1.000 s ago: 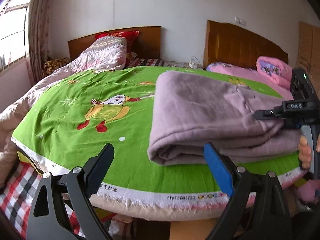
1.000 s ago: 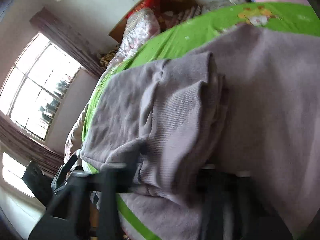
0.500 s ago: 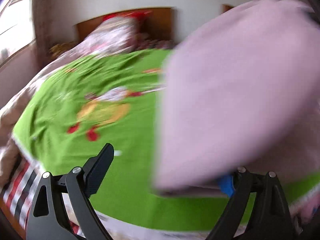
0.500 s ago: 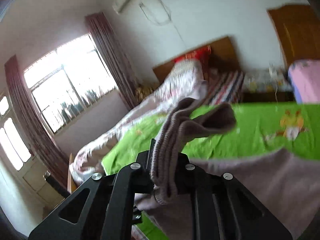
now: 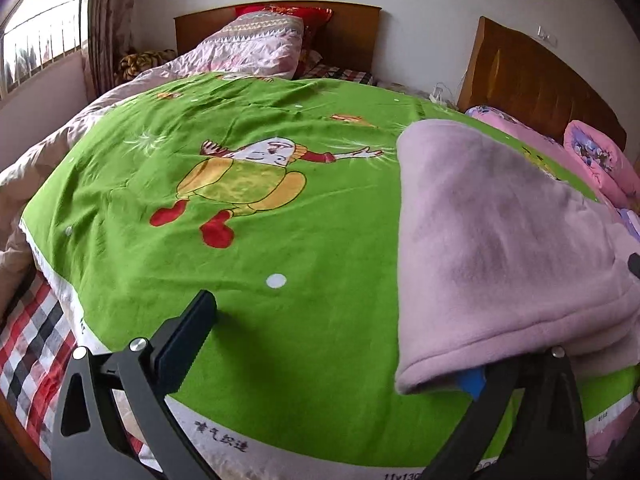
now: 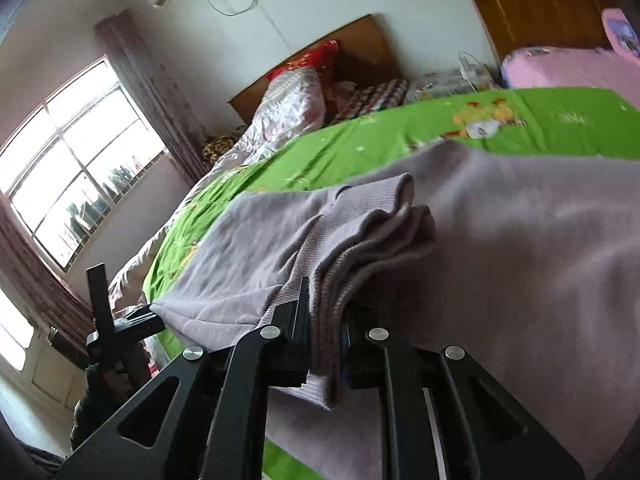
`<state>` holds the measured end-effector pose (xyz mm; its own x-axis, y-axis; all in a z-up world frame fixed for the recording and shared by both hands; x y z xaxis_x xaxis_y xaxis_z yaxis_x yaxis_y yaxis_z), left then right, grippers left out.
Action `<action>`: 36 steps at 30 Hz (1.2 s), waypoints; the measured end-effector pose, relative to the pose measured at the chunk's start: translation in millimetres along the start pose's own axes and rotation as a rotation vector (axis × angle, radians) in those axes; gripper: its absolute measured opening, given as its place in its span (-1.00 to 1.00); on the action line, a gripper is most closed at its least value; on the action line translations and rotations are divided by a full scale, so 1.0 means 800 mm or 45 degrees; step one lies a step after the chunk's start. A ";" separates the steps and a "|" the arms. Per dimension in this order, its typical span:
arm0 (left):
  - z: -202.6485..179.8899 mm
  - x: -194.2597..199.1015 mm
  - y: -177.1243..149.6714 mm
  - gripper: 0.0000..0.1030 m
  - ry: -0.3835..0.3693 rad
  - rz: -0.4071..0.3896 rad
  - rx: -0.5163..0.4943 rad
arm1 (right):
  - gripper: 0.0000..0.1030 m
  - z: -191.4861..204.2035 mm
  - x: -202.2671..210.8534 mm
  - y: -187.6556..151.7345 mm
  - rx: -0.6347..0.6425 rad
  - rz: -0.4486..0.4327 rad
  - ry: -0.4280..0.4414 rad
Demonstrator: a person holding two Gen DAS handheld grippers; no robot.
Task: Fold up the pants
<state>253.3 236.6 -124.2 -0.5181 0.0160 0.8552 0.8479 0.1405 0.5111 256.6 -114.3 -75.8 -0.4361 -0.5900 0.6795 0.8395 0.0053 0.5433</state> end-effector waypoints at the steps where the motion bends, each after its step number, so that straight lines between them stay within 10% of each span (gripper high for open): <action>1: -0.001 0.001 -0.002 0.97 0.000 -0.001 0.001 | -0.73 -0.001 -0.001 0.000 -0.007 0.003 0.000; 16: -0.009 0.010 -0.014 0.97 0.029 -0.003 -0.089 | -0.70 -0.040 -0.027 -0.029 -0.155 0.158 -0.047; 20: -0.014 0.029 -0.028 0.97 0.077 0.023 -0.233 | 0.16 -0.043 -0.010 -0.034 -0.116 0.175 -0.178; 24: -0.016 0.071 -0.046 0.97 0.209 -0.007 -0.423 | 0.21 -0.041 0.028 -0.034 -0.026 0.074 -0.326; 30: -0.060 0.156 0.022 0.97 -0.174 -0.266 -0.227 | 0.21 0.019 0.028 -0.003 0.228 -0.018 -0.369; 36: -0.144 0.064 0.024 0.97 -0.059 -0.094 -0.406 | 0.21 0.048 -0.040 -0.017 0.382 0.176 -0.406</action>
<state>256.1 125.9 -60.3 -0.5781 0.0637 0.8135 0.7962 -0.1741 0.5795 246.5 -64.5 -85.6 -0.4440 -0.2892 0.8481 0.7864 0.3277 0.5235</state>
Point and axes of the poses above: each gripper's, at about its wrist camera, not at the fingertips, and x roughly against the way its jaws point, z to its left, y to its top, the point moved 9 cm from there along -x, roughly the way its jaws point, and after that the axes turned 13 degrees about z, right-handed, at the moved point
